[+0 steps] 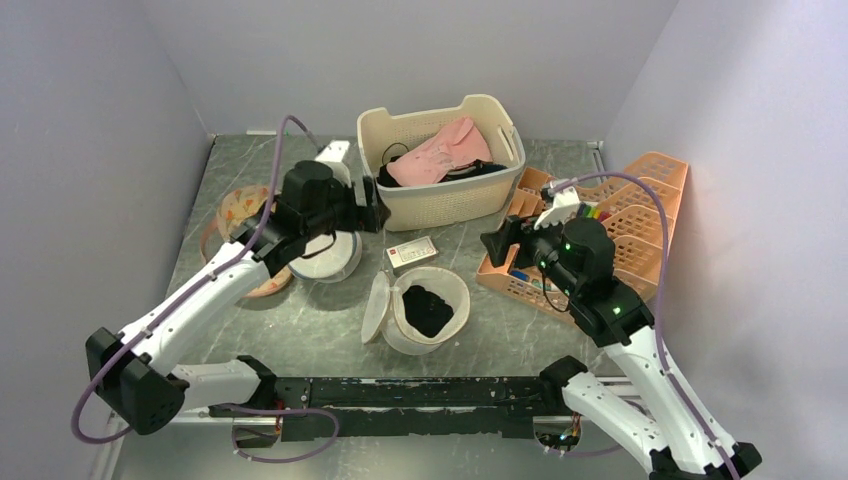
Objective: Unzip the laundry bag and remove the bra
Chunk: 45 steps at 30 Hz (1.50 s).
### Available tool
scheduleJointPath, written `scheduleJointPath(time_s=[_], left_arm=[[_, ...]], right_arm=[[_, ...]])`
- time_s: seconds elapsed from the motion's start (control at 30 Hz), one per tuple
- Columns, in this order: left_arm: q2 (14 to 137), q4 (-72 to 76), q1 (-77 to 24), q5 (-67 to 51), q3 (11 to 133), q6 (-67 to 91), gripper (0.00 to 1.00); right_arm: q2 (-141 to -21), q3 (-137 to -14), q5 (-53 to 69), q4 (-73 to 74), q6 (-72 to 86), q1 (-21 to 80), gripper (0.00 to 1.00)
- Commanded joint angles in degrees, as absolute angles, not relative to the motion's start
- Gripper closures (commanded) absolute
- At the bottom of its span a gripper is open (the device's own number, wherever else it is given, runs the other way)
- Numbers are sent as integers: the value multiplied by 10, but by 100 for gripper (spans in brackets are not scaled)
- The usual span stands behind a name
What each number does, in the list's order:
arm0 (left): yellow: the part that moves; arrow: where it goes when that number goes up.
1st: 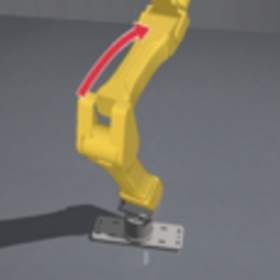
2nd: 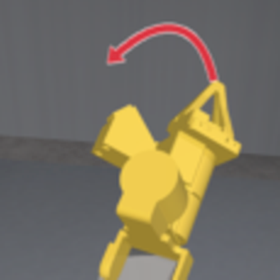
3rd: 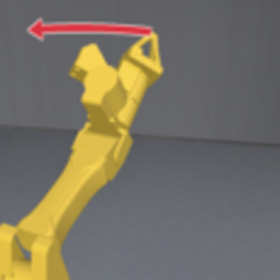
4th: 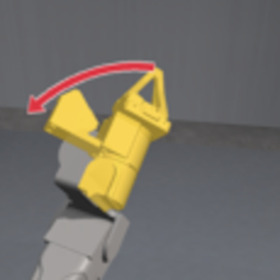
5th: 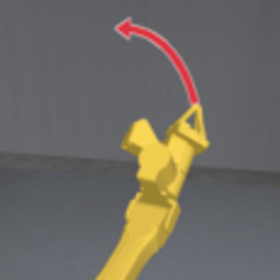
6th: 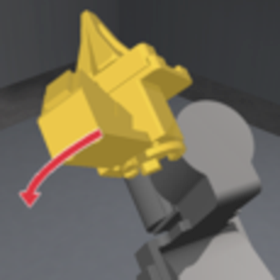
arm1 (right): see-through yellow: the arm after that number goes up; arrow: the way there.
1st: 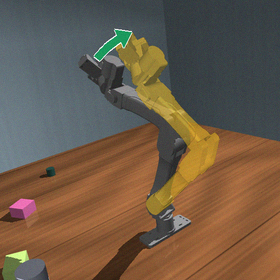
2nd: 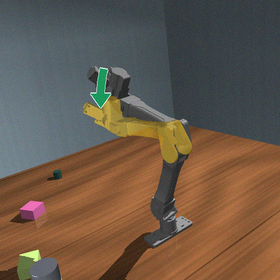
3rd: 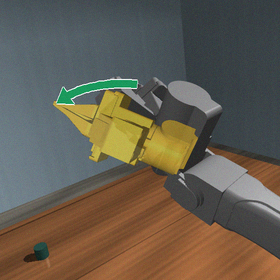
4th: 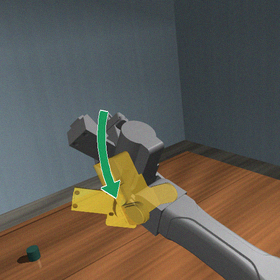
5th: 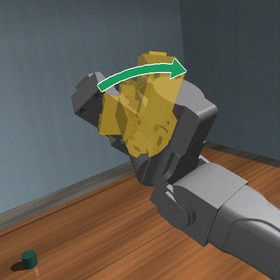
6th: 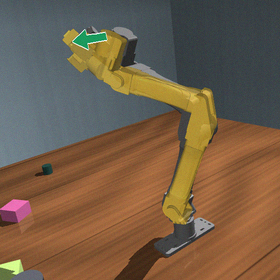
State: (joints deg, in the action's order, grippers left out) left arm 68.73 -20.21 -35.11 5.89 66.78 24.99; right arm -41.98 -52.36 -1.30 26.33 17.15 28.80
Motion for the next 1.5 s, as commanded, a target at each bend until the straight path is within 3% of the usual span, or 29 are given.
scheduleJointPath(time_s=[0.0,0.3,0.57,0.8,1.0,1.17,1.27,1.4,1.47], left_arm=[[705,-309,-352,-98,618,300,1],[646,-350,-443,-82,565,366,1],[710,-351,-519,-36,564,403,0],[710,-333,-533,-10,550,425,21],[707,-325,-534,4,540,439,55],[702,-322,-535,7,536,434,69],[691,-300,-535,-2,521,432,73],[683,-288,-535,-1,521,423,92],[678,-286,-534,7,524,416,93]], right_arm=[[-399,-502,-6,267,172,287,22],[-416,-475,26,242,165,287,21],[-414,-463,87,229,152,287,15],[-453,-433,270,191,148,288,17],[-476,-387,366,114,186,309,26],[-533,-373,348,82,227,386,34],[-566,-382,290,91,231,448,41],[-594,-385,197,86,249,503,48],[-601,-378,143,82,280,509,52]])
